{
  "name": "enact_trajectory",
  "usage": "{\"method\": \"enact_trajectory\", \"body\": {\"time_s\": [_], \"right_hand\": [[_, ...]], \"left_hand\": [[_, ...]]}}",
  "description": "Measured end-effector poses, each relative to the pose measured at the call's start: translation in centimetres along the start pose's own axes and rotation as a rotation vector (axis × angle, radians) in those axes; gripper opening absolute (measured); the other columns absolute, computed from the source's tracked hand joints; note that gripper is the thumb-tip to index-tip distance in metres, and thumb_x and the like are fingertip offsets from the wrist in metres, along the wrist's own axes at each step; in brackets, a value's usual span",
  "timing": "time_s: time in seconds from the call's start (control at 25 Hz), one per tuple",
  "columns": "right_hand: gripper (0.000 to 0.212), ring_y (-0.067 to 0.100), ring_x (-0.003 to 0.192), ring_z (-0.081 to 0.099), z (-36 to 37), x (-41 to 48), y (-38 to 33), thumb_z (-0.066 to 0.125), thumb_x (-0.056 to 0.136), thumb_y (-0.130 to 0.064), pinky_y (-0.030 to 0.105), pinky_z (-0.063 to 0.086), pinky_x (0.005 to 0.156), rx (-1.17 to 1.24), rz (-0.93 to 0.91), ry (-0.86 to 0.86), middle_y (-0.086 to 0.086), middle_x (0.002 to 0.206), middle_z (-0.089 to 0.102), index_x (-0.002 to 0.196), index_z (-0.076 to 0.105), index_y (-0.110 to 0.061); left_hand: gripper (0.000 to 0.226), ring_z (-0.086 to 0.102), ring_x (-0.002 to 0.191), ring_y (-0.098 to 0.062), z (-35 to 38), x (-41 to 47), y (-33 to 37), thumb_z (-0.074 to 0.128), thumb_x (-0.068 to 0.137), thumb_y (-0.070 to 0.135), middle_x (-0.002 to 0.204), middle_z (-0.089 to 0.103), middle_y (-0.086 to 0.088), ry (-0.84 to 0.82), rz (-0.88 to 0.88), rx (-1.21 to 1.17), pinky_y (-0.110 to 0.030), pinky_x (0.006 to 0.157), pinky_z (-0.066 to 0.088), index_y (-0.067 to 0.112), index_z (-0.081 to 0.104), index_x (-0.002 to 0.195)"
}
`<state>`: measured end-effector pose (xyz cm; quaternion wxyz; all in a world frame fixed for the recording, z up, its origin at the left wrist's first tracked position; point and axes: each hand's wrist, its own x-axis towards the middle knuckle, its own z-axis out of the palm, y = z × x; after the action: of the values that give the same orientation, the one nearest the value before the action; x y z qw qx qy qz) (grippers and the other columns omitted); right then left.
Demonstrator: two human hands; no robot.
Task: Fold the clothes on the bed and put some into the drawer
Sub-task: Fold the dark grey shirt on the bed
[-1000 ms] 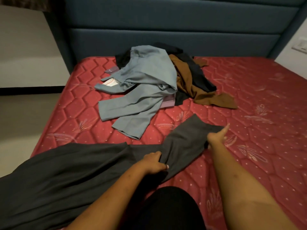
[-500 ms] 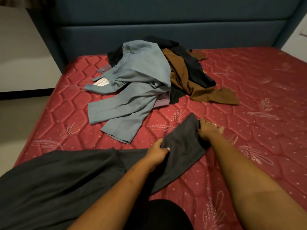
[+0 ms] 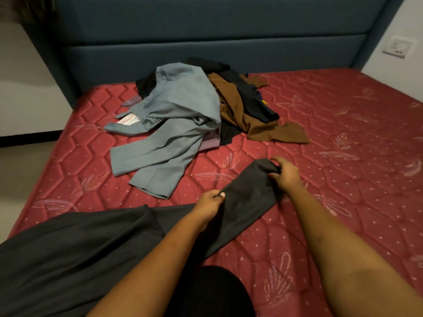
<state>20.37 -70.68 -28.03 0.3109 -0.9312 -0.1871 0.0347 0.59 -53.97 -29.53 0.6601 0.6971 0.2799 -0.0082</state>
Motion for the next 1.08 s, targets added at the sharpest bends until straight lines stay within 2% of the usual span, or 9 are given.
{"method": "enact_trajectory", "body": {"time_s": [0.2,0.32,0.4,0.52,0.6,0.68,0.84,0.96,1.08], "right_hand": [[0.038,0.020,0.064,0.049,-7.3,-1.0,2.7,0.075,0.081,-0.013,0.029,0.037,0.060,0.101,-0.003,-0.028,0.014,0.069,0.060,0.119,0.067,-0.014],[0.036,0.021,0.075,0.056,-9.6,-3.4,6.2,0.077,0.080,-0.019,0.027,0.037,0.063,-0.127,0.072,-0.148,0.012,0.080,0.064,0.114,0.069,-0.018],[0.043,0.020,0.087,0.059,-8.4,-5.2,8.9,0.077,0.080,-0.017,0.025,0.043,0.069,-0.174,0.163,-0.323,0.009,0.097,0.067,0.121,0.065,-0.020],[0.061,0.018,0.111,0.055,-5.8,-6.2,10.5,0.079,0.077,-0.012,0.029,0.042,0.098,0.055,0.263,-0.360,0.008,0.129,0.059,0.134,0.055,-0.014],[0.051,0.020,0.109,0.055,-4.9,-5.9,9.6,0.073,0.084,-0.013,0.029,0.043,0.094,0.338,0.340,-0.179,0.011,0.126,0.059,0.131,0.054,-0.012],[0.036,0.020,0.101,0.056,-4.3,-5.0,8.4,0.067,0.089,-0.015,0.026,0.045,0.081,0.443,0.353,-0.101,0.012,0.118,0.061,0.123,0.059,-0.013],[0.036,0.019,0.096,0.057,-4.4,-4.2,6.6,0.052,0.089,0.011,0.019,0.049,0.077,0.485,0.291,-0.310,0.011,0.117,0.063,0.119,0.062,-0.008],[0.046,0.008,0.086,0.058,-5.3,-3.9,7.0,0.041,0.088,0.018,0.008,0.048,0.071,0.672,0.285,-0.046,0.005,0.105,0.065,0.125,0.059,-0.003],[0.046,0.011,0.108,0.055,-4.7,-3.8,7.9,0.049,0.091,0.010,0.018,0.041,0.095,0.600,0.226,-0.036,0.005,0.126,0.059,0.133,0.054,-0.010]], "left_hand": [[0.017,0.061,0.098,-0.019,0.8,-1.4,1.1,0.055,0.096,0.017,0.105,0.066,-0.002,-0.001,0.073,0.198,-0.033,0.092,0.047,0.018,0.064,0.111],[0.054,0.049,0.127,-0.021,2.1,-2.2,0.7,0.063,0.090,0.030,0.140,0.051,0.000,-0.074,0.089,0.539,-0.033,0.108,0.037,0.024,0.045,0.140],[0.072,0.030,0.141,-0.026,3.3,-2.8,0.6,0.066,0.085,0.043,0.155,0.029,-0.003,-0.175,0.052,0.820,-0.046,0.116,0.025,0.035,0.030,0.147],[0.079,0.001,0.147,-0.031,4.4,-4.0,0.5,0.067,0.083,0.047,0.161,0.001,-0.003,-0.283,-0.018,1.074,-0.060,0.115,0.007,0.046,0.022,0.147],[0.073,-0.008,0.147,-0.030,4.5,-4.1,0.2,0.064,0.085,0.050,0.162,-0.007,-0.001,-0.284,-0.028,1.067,-0.061,0.114,0.001,0.049,0.024,0.146],[0.059,-0.010,0.147,-0.029,4.3,-3.8,0.2,0.053,0.090,0.055,0.162,-0.008,0.000,-0.255,-0.016,1.004,-0.061,0.113,-0.001,0.051,0.029,0.143],[0.056,-0.002,0.147,-0.030,2.5,-1.9,0.6,0.041,0.097,0.052,0.162,0.002,0.000,-0.054,-0.019,0.959,-0.061,0.113,0.009,0.038,0.026,0.148],[0.062,0.000,0.147,-0.029,0.5,-0.2,0.6,0.044,0.096,0.051,0.161,0.006,-0.002,0.020,-0.066,0.993,-0.061,0.113,0.014,0.032,0.021,0.150],[0.059,0.015,0.144,-0.029,0.2,0.6,0.7,0.051,0.094,0.049,0.155,0.023,-0.005,0.108,-0.070,1.054,-0.060,0.112,0.019,0.025,0.032,0.144]]}}
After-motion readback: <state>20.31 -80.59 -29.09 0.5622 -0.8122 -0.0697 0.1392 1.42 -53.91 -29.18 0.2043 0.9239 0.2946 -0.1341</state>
